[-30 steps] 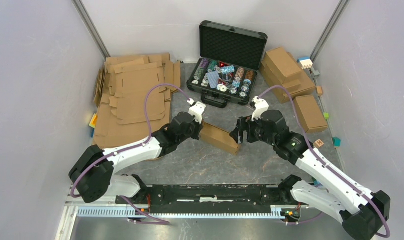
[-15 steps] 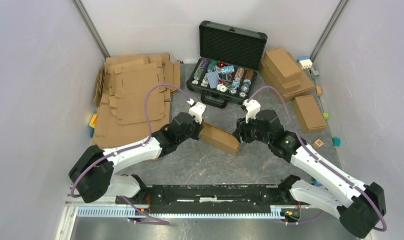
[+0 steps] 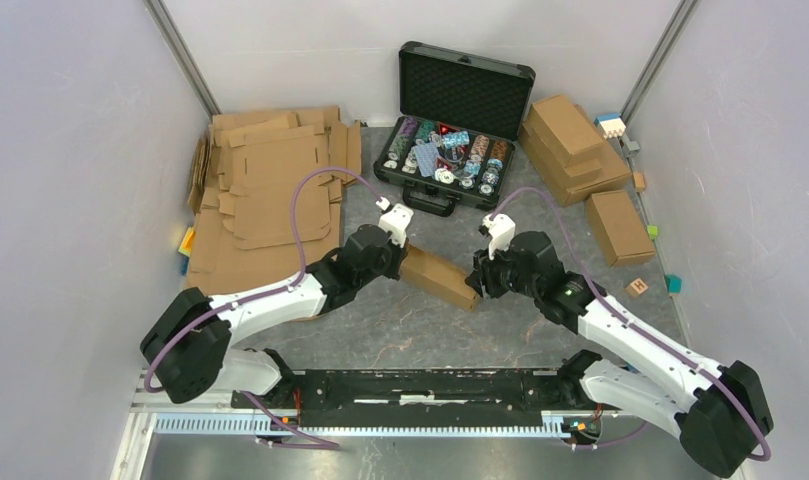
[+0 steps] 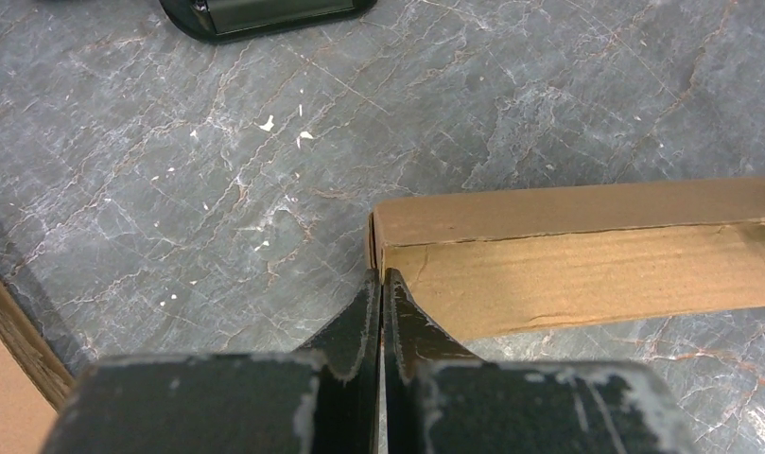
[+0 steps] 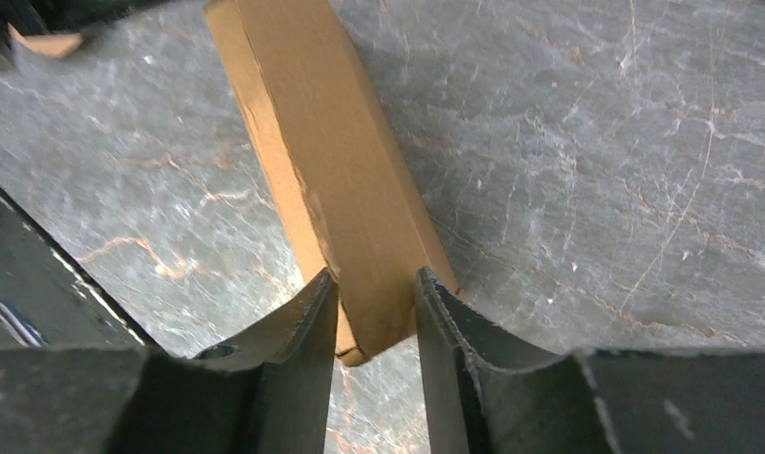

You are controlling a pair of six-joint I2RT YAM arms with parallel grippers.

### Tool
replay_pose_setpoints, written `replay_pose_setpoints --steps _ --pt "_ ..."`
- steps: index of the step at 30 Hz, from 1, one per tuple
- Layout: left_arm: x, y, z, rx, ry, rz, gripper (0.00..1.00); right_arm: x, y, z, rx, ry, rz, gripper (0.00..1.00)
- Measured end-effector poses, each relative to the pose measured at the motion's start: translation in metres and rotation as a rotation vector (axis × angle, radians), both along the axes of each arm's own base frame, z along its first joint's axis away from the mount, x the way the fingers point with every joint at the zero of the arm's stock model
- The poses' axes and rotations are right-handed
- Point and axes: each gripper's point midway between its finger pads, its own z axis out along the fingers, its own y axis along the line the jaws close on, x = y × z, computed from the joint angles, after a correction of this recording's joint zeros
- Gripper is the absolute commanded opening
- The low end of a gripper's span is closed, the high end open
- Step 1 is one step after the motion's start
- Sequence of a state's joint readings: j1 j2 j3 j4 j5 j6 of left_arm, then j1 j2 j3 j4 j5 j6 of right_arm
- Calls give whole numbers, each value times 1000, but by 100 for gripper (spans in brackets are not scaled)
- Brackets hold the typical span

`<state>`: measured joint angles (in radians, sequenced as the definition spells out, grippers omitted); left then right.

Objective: Fold the paper box

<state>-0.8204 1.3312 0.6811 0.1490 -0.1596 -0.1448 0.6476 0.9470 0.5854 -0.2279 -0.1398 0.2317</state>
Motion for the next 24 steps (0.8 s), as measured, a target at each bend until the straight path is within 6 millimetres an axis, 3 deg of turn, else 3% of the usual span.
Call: replay_pose_setpoints --steps 5,8,10,13,18,22,24 --pt "-2 -2 -1 0 1 -9 2 -7 -5 -15 -33 28 8 52" --pt "-2 -2 -1 0 2 -9 2 -8 -7 -15 -41 27 14 66" --pt "-2 -2 -1 0 2 -9 2 -10 -7 -12 -46 27 28 76" --pt "-2 -2 -1 0 2 -9 2 -5 -3 4 -38 -3 42 78" --pt "-2 -2 -1 0 2 -9 2 5 5 32 -1 -69 54 65" --pt "-2 -2 -1 0 2 -9 2 3 11 36 24 -72 82 48" --pt "-2 -2 -1 0 2 -9 2 2 14 35 34 -66 96 45"
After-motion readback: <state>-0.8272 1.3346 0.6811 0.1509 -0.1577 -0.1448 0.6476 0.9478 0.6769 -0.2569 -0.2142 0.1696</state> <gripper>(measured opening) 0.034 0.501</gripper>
